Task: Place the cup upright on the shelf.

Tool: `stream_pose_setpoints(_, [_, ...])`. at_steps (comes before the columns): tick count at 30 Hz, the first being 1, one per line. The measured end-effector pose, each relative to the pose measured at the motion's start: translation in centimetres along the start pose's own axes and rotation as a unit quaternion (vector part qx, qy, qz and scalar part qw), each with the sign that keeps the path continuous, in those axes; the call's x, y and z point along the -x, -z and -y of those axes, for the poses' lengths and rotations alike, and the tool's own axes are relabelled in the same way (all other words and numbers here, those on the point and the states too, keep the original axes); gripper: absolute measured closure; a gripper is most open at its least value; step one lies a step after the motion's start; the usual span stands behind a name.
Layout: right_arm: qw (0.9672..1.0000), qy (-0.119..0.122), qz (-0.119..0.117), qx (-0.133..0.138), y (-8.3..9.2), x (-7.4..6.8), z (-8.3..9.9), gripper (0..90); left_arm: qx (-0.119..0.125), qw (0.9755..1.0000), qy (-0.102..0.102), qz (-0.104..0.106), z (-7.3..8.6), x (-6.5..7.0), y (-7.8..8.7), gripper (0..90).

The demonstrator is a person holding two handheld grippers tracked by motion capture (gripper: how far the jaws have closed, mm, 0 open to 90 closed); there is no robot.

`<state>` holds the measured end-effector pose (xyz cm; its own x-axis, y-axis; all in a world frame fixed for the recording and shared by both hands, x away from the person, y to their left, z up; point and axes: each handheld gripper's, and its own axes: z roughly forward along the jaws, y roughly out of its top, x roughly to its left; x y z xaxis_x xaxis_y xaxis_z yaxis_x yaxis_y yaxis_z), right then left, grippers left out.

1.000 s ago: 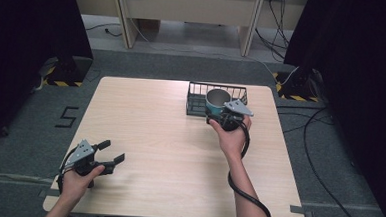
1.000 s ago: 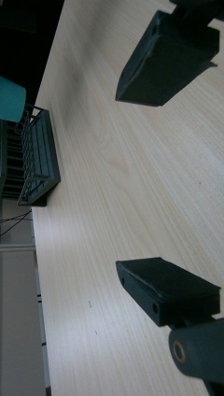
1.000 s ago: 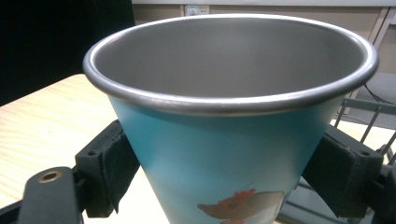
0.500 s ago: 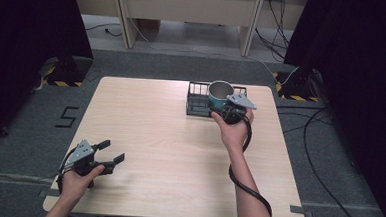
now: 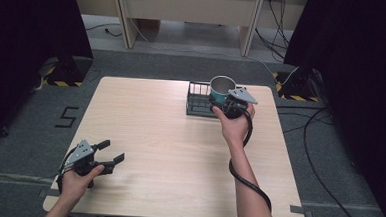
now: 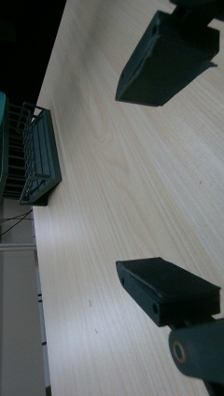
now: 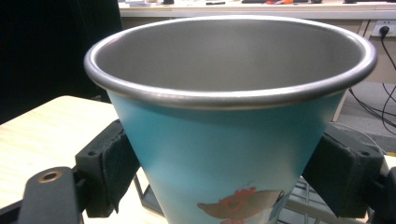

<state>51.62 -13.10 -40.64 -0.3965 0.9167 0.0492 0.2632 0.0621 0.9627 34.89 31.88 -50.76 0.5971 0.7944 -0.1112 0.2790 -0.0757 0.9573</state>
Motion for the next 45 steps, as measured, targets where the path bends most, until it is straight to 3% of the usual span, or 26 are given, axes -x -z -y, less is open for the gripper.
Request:
stream_pose_setpoints(28, [0.9997, -0.012, 0.021, -0.001, -2.6, 1.4, -2.4, 17.9, 0.001, 1.0, 0.002, 0.0, 0.0, -0.1, 0.0, 15.1])
stream_pose_setpoints(45, [0.9992, -0.022, 0.03, -0.016, -4.5, 1.9, -2.4, 17.9, 0.001, 1.0, 0.003, 0.001, 0.0, -0.1, 0.0, 15.1])
